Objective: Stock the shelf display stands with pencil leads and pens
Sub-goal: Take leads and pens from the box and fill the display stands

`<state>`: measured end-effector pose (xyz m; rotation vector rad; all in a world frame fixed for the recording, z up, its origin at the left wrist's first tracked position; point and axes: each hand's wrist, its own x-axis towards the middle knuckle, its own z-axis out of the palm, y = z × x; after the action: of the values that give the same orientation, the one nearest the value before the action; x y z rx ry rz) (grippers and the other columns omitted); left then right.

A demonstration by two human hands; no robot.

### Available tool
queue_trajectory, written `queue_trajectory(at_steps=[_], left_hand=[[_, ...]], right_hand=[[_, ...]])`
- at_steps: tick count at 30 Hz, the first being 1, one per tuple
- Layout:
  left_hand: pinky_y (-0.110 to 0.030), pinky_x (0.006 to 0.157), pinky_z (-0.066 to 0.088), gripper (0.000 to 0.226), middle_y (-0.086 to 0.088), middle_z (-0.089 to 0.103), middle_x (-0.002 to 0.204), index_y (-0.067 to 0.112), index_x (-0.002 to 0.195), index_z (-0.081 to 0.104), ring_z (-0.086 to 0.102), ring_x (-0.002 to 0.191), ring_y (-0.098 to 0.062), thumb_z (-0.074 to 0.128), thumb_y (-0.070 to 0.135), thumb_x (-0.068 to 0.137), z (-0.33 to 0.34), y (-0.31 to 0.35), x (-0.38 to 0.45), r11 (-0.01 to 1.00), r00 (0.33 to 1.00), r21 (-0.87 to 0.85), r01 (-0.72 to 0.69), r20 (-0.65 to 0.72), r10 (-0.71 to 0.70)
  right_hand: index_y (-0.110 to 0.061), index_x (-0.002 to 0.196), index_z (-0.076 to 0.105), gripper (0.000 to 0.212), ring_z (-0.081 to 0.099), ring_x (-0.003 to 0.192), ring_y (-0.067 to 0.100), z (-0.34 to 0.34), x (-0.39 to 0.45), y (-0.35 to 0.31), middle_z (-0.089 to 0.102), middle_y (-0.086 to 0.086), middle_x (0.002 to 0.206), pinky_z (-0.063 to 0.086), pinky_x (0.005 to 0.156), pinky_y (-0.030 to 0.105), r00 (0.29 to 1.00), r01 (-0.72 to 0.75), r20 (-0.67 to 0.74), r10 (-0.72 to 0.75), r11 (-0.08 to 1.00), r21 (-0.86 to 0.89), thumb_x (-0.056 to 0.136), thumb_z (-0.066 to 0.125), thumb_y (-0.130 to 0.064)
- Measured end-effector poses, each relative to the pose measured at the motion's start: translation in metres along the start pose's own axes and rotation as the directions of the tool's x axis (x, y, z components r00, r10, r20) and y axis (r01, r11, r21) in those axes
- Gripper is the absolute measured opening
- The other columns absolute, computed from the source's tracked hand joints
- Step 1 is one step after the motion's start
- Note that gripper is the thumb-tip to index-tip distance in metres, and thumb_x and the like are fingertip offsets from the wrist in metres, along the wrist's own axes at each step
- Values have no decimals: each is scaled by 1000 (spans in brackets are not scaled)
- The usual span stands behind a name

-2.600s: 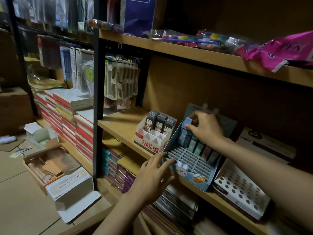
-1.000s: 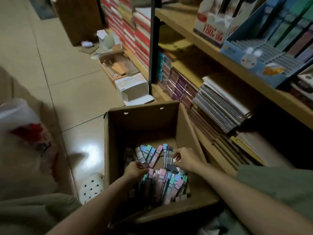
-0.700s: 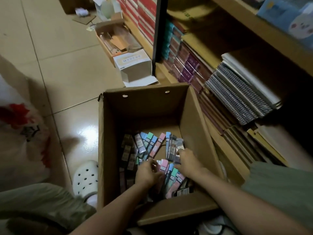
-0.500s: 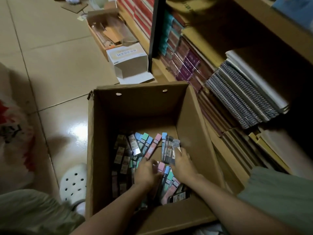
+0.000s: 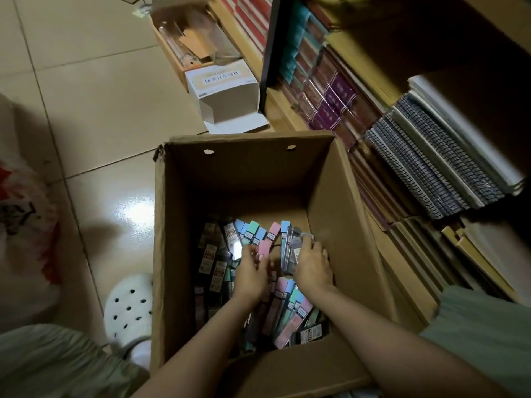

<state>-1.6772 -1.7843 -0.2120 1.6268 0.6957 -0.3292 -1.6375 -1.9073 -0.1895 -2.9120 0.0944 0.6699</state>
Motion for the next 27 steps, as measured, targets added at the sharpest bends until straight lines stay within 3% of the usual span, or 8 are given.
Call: queue_trajectory(at_steps=[4, 8, 12, 15, 17, 19, 23, 27], left_hand=[[-24, 52, 49, 25, -11, 64, 94, 15, 126, 40, 60, 69, -15, 44, 14, 102, -5, 6, -2, 992, 994, -119, 52, 106, -39], [-22, 54, 48, 38, -8, 60, 87, 23, 133, 34, 55, 64, -11, 42, 5, 101, -16, 28, -4, 984, 987, -173, 35, 158, -8], [-22, 55, 53, 52, -9, 62, 97, 35, 138, 30, 61, 72, -12, 46, 4, 99, -36, 82, -2, 988, 967, -84, -130, 209, 145], [-31, 71, 59, 52, -6, 62, 104, 33, 139, 35, 65, 87, -16, 50, 6, 97, -54, 143, 0, 961, 922, 17, -276, 287, 260], [-31, 75, 58, 50, -4, 62, 107, 32, 138, 38, 65, 94, -15, 51, 6, 97, -66, 188, -7, 928, 884, 82, -365, 344, 317], [-27, 69, 55, 46, -9, 63, 110, 33, 134, 40, 65, 94, -20, 51, 7, 97, -75, 233, -18, 872, 832, 146, -468, 406, 379], [-20, 56, 51, 45, -11, 61, 104, 31, 133, 40, 62, 76, -15, 49, 5, 98, -82, 305, -47, 776, 728, 159, -610, 499, 470], [-23, 60, 54, 46, -11, 60, 104, 35, 132, 39, 62, 78, -17, 47, 5, 97, -80, 356, -75, 716, 633, 33, -698, 495, 595]], right_hand=[[-26, 152, 12, 92, 56, 115, 32, -8, -2, 0, 55, 13, 132, 51, 91, 41, 996, 45, 78, -51, 995, 84, 85, 69, -5], [-37, 148, 22, 81, 59, 109, 28, -30, -9, -4, 56, 8, 130, 52, 88, 43, 991, 83, 76, -108, 957, 277, 89, 64, -3], [-31, 133, 33, 59, 62, 99, 21, -82, -14, -12, 58, 6, 118, 54, 86, 45, 975, 213, -59, -215, 817, 537, 89, 65, -6], [-26, 128, 34, 59, 56, 114, 19, -139, -20, -18, 53, 5, 126, 50, 96, 45, 946, 324, -233, -227, 710, 625, 86, 69, -4], [-29, 125, 32, 61, 54, 118, 18, -180, -28, -19, 51, 5, 129, 51, 97, 44, 927, 366, -317, -200, 670, 646, 85, 70, -3], [-29, 122, 32, 59, 63, 105, 17, -218, -39, -18, 59, 6, 119, 56, 88, 43, 905, 412, -378, -194, 620, 667, 85, 70, -2], [-32, 117, 34, 58, 66, 80, -3, -289, -67, -12, 64, -2, 104, 53, 65, 16, 815, 549, -537, -217, 586, 596, 83, 72, -4], [-43, 108, 31, 57, 67, 90, 14, -354, -87, -6, 63, -4, 105, 58, 72, 36, 735, 585, -654, -179, 656, 478, 82, 76, -18]])
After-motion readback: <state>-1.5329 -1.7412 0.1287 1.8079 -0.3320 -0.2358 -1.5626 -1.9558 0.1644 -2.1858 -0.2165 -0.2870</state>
